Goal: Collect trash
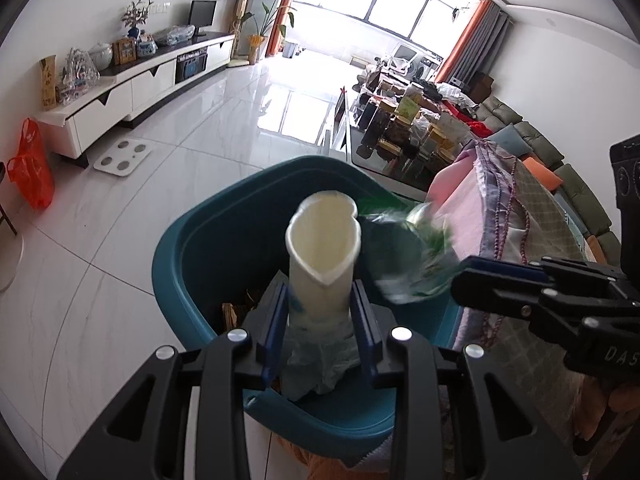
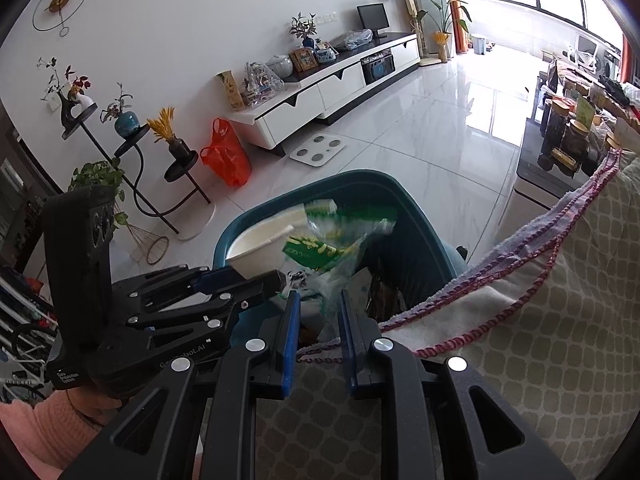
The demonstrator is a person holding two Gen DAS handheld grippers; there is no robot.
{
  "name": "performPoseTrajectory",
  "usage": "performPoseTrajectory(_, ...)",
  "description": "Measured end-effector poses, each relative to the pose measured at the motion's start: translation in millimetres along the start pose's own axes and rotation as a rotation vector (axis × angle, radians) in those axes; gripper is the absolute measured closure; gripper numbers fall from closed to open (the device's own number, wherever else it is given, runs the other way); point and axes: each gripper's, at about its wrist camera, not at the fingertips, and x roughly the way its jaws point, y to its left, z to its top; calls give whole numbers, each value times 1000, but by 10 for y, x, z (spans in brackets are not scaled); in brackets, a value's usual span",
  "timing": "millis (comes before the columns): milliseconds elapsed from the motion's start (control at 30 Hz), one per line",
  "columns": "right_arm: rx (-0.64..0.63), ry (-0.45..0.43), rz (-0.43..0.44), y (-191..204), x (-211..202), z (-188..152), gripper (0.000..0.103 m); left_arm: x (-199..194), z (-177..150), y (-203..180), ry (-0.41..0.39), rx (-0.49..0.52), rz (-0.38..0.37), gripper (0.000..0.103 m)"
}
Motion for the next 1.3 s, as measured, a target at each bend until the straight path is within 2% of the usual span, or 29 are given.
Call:
performPoseTrajectory(100, 14, -2, 1, -8, -2, 0, 82, 40, -2, 28, 9, -12, -9, 70)
performPoseTrajectory(200, 28, -8, 8, -44, -14, -11, 81, 53, -13, 40, 14, -22, -21, 60)
performPoseTrajectory(400, 49, -40, 28, -87, -113, -63, 74, -29, -38, 33, -17, -17, -22, 56)
performPoseTrajectory(467, 55, -70, 31, -104, -199, -104, 69, -114, -47, 0, -46, 1, -19, 50)
performPoseTrajectory(533, 61, -106, 33, -118, -303, -150, 57, -219, -63, -40, -79, 25, -14, 33)
performPoseTrajectory(567, 61, -134, 24, -116, -374, -184, 43, -262, -70, -54, -92, 35, -14, 29)
performPoseTrajectory(600, 58, -155, 14, -120, -430, -212, 33, -331, -86, -83, -114, 49, -15, 24)
performPoseTrajectory(667, 55, -186, -2, -127, -540, -276, 32, -428, -111, -125, -143, 65, -9, 15)
performPoseTrajectory(700, 58, -204, -6, -140, -615, -323, 32, -485, -126, -146, -162, 68, -6, 7)
performPoseTrajectory(733, 61, -222, -10, -144, -677, -365, 31, -528, -139, -163, -178, 70, -5, 4)
performPoseTrajectory(933, 57, -366, -103, -138, -1147, -737, 11, -814, -229, -463, -279, 124, -10, 4)
performPoseTrajectory(1000, 53, -418, -167, -121, -1306, -896, 4, -876, -286, -589, -307, 150, -8, 4)
performPoseTrajectory(1300, 116, -591, -442, -241, -1931, -1576, 4, -1049, -551, -1384, -444, 274, -63, 4)
